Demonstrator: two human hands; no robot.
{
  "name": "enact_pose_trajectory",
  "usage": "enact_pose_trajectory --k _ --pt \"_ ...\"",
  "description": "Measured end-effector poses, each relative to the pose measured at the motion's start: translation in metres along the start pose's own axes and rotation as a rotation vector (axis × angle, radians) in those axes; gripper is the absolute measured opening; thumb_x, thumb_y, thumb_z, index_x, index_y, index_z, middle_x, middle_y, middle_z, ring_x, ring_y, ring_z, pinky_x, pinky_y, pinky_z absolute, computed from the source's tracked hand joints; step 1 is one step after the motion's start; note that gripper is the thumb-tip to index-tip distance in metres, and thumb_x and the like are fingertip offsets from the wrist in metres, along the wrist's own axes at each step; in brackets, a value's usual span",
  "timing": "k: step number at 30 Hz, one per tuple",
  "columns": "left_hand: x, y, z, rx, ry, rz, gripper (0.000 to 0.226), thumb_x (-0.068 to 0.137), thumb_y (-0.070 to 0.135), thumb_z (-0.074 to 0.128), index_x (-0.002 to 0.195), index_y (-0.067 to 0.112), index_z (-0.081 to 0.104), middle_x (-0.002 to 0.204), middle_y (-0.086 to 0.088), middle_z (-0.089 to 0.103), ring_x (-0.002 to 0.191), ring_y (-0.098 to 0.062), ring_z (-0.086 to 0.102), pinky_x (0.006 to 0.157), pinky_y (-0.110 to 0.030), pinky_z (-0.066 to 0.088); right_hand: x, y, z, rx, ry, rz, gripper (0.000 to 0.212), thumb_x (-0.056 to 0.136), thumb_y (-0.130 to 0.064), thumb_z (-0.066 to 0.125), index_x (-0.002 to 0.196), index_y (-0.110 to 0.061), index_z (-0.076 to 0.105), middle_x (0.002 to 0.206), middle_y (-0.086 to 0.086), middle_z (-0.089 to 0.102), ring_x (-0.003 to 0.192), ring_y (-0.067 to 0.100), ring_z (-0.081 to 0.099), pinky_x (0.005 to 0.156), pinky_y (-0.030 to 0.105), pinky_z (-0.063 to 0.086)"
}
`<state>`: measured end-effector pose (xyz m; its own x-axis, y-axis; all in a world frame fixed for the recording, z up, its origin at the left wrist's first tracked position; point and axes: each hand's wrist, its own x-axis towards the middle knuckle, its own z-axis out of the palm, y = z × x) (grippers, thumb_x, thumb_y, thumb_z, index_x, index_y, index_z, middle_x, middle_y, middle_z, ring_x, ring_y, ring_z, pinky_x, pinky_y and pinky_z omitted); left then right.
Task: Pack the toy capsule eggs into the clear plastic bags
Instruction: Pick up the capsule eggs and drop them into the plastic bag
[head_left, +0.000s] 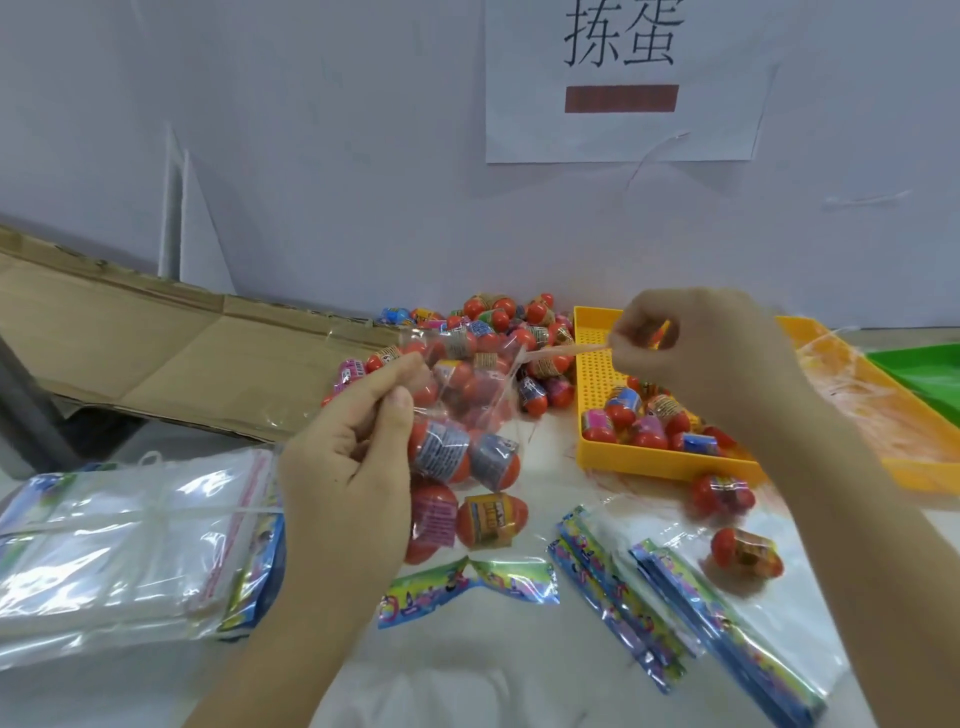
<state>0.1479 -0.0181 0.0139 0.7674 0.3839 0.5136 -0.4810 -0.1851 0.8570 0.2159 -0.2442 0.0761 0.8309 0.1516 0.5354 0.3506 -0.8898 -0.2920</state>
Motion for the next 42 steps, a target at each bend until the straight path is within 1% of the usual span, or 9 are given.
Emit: enact_pose_trajectory --k 3,8,13,17,21,24,33,38,42 --pt "0.005 -0.003 -0.002 -0.017 0.020 -0.072 0.030 0.097 0.006 0.056 0.104 0.031 0.073 0.101 0.014 0.075 0.103 -0.007 0.069 0.090 -0.037 0.054 0.003 0.016 -0.003 -0.002 -0.120 0.030 0.009 0.080 -0.025 0.068 0.073 -0.030 0.066 0.067 -0.019 0.060 0.054 0.000 0.053 0.048 0.024 0.039" --pt "0.006 -0.006 -0.004 -0.042 0.031 -0.126 0.028 0.097 0.007 0.056 0.105 0.027 0.074 0.099 0.014 0.076 0.099 -0.008 0.070 0.085 -0.036 0.054 0.002 0.051 -0.016 -0.007 -0.068 0.168 0.019 0.082 -0.027 0.069 0.066 -0.034 0.061 0.071 -0.018 0.062 0.063 0.007 0.055 0.059 0.035 0.049" --pt "0.005 -0.004 -0.002 -0.054 0.021 -0.150 0.031 0.096 0.007 0.056 0.099 0.033 0.073 0.099 0.013 0.076 0.099 -0.009 0.070 0.086 -0.041 0.056 -0.001 0.064 -0.029 0.201 -0.056 0.228 0.011 0.085 -0.034 0.068 0.076 -0.039 0.063 0.082 -0.014 0.067 0.067 0.005 0.058 0.060 0.025 0.043" --pt "0.001 0.000 -0.001 -0.022 -0.038 -0.106 0.031 0.095 0.008 0.057 0.099 0.035 0.071 0.096 0.020 0.075 0.094 0.000 0.069 0.080 -0.026 0.057 0.003 0.032 -0.031 0.380 -0.087 0.078 0.025 0.079 -0.039 0.069 0.096 -0.054 0.057 0.093 -0.023 0.064 0.075 0.006 0.061 0.061 0.019 0.050" --pt "-0.001 0.003 -0.001 -0.032 -0.105 -0.086 0.030 0.093 0.007 0.056 0.103 0.031 0.071 0.097 0.016 0.075 0.063 0.002 0.065 0.056 -0.008 0.049 0.003 -0.003 -0.012 0.365 -0.213 -0.109 0.037 0.087 -0.030 0.065 0.114 -0.054 0.055 0.099 -0.029 0.057 0.081 0.001 0.057 0.064 0.009 0.046" --pt "-0.001 0.004 -0.001 -0.038 -0.135 -0.068 0.033 0.093 0.004 0.055 0.101 0.032 0.070 0.099 0.017 0.075 0.090 0.000 0.070 0.070 -0.010 0.053 0.002 -0.011 -0.002 0.193 -0.248 -0.189 0.037 0.091 -0.034 0.061 0.125 -0.048 0.056 0.088 -0.025 0.054 0.072 0.002 0.053 0.062 0.017 0.045" --pt "-0.002 0.004 0.000 -0.044 -0.202 -0.025 0.033 0.091 0.004 0.056 0.103 0.031 0.071 0.099 0.014 0.076 0.091 -0.005 0.071 0.073 -0.011 0.054 0.001 -0.007 0.000 0.215 -0.187 -0.182 0.013 0.086 -0.030 0.068 0.081 -0.040 0.064 0.077 -0.022 0.061 0.069 0.002 0.053 0.059 0.020 0.044" --pt "0.001 0.004 -0.002 -0.056 -0.131 -0.016 0.040 0.093 0.003 0.056 0.097 0.038 0.075 0.094 0.015 0.076 0.091 -0.006 0.071 0.072 -0.010 0.053 0.005 0.020 -0.017 0.190 0.013 -0.013 0.017 0.087 -0.023 0.068 0.079 -0.037 0.063 0.072 -0.026 0.059 0.066 -0.004 0.056 0.056 0.010 0.035" --pt "0.001 0.004 -0.003 -0.054 -0.119 -0.006 0.035 0.093 0.003 0.056 0.099 0.034 0.071 0.096 0.016 0.075 0.095 -0.003 0.070 0.076 -0.009 0.052 0.004 0.055 -0.032 0.155 0.103 0.278 0.026 0.092 -0.017 0.061 0.116 -0.025 0.067 0.105 -0.008 0.069 0.082 -0.005 0.059 0.078 0.017 0.043"
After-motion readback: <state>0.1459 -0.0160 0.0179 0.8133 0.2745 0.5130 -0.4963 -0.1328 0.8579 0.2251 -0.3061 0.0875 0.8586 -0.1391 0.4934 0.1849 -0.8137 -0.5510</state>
